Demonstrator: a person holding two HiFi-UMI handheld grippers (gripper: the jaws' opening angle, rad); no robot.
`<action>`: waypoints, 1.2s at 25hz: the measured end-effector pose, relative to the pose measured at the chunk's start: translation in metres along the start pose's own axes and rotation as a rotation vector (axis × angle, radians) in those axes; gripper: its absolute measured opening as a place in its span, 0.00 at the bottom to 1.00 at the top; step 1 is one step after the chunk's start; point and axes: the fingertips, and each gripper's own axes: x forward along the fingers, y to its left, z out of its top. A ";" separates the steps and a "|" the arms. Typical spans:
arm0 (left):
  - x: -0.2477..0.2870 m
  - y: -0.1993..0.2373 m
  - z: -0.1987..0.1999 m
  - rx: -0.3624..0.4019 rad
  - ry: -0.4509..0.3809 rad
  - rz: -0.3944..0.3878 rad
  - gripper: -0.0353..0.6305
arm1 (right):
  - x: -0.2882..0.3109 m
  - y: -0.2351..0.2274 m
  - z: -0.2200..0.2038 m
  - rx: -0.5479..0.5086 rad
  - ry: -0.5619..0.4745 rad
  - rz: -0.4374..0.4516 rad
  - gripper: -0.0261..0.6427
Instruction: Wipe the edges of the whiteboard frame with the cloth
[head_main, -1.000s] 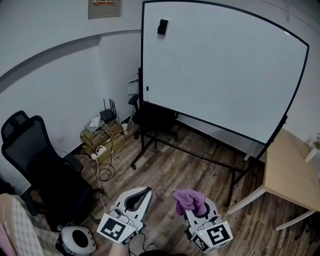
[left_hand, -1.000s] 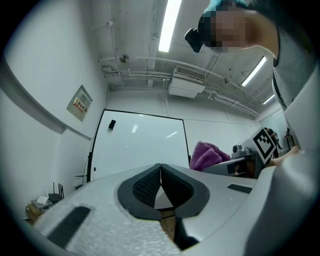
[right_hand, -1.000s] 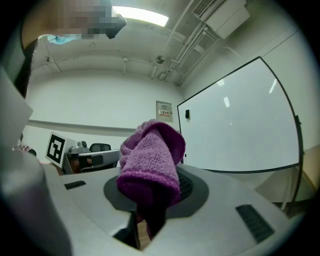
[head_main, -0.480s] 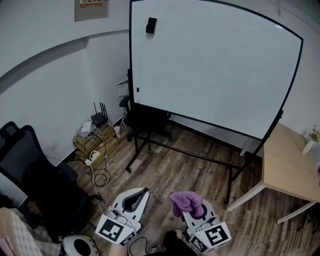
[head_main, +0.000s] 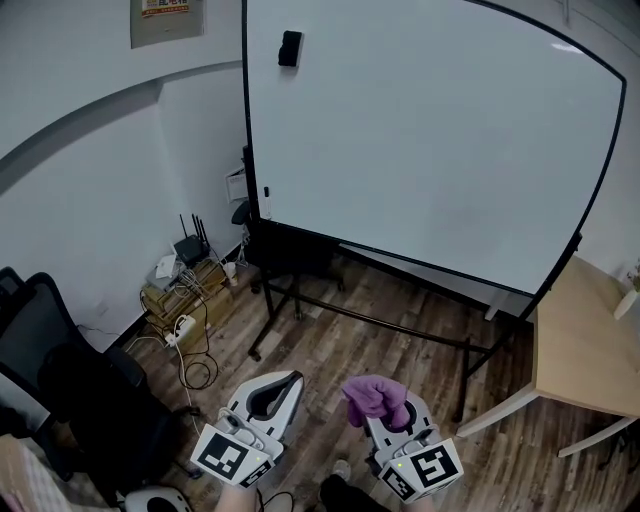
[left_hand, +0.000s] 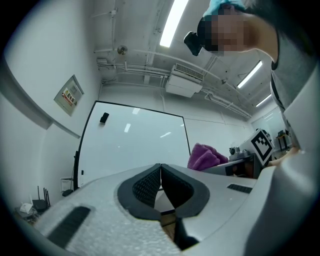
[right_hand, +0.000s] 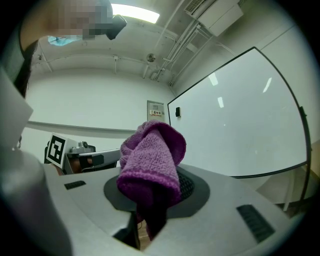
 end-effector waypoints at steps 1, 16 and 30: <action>0.009 0.005 0.000 0.001 -0.002 -0.001 0.08 | 0.008 -0.008 0.002 -0.001 -0.001 0.001 0.17; 0.111 0.035 -0.015 0.032 -0.007 -0.001 0.08 | 0.067 -0.103 0.005 -0.002 -0.009 0.034 0.17; 0.163 0.027 -0.018 0.040 -0.010 -0.088 0.08 | 0.067 -0.148 0.010 0.019 -0.026 -0.034 0.18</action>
